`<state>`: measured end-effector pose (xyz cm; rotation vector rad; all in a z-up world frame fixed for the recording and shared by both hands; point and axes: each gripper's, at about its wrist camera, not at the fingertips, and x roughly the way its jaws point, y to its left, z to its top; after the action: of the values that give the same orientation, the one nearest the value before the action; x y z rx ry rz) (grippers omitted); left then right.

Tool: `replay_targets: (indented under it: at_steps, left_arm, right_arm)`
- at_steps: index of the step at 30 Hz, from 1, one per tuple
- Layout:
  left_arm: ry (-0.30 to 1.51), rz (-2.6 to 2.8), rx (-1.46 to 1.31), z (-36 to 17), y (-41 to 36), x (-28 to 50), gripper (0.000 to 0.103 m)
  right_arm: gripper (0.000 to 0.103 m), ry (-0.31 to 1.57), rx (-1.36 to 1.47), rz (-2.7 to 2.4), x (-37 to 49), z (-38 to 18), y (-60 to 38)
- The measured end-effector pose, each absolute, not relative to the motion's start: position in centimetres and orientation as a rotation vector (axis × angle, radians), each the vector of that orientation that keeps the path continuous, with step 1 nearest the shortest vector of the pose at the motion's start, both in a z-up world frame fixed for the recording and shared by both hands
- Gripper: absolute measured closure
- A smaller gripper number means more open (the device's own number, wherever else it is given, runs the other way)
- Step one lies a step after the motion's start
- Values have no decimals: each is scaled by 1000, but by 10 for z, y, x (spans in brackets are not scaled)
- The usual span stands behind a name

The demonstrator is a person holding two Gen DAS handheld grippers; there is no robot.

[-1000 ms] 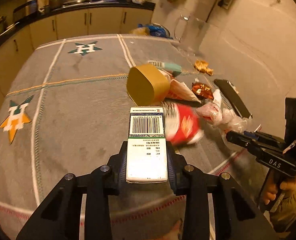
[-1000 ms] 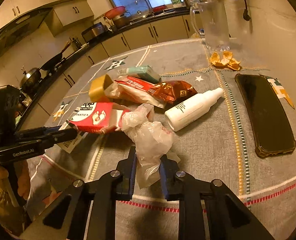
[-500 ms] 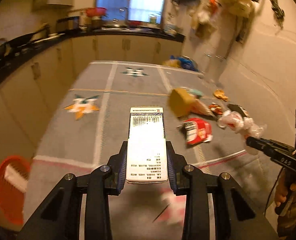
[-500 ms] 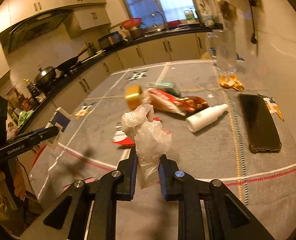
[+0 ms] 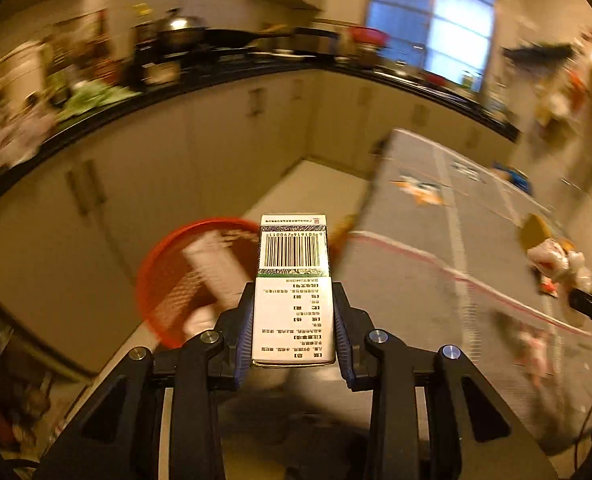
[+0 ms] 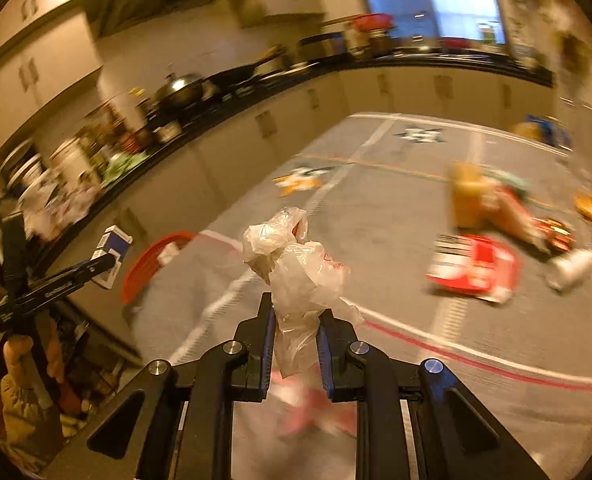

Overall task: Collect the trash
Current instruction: 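Carry box and bag to the red basket and open both tools to drop them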

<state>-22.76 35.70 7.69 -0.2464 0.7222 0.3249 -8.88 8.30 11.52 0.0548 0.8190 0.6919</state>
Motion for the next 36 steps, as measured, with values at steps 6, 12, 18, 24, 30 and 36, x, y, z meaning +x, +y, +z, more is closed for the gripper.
replay_targets:
  at_steps: [6, 12, 18, 24, 30, 36]
  left_arm:
    - [755, 390, -314, 42, 412, -231, 70]
    - [781, 394, -362, 16, 452, -214, 70]
    - [788, 390, -361, 6, 470, -194, 70]
    - [806, 381, -377, 0, 474, -195, 52]
    - [811, 414, -394, 12, 469, -214, 48]
    - [768, 566, -364, 38, 475, -240, 39]
  right_arm:
    - [83, 855, -33, 830, -78, 112, 183]
    - [82, 887, -98, 942, -62, 99, 286]
    - [81, 912, -133, 997, -36, 77, 369]
    - [64, 967, -104, 1027, -15, 49, 405]
    - [61, 946, -27, 1080, -6, 38, 393]
    - [61, 999, 134, 1103, 14, 31, 372]
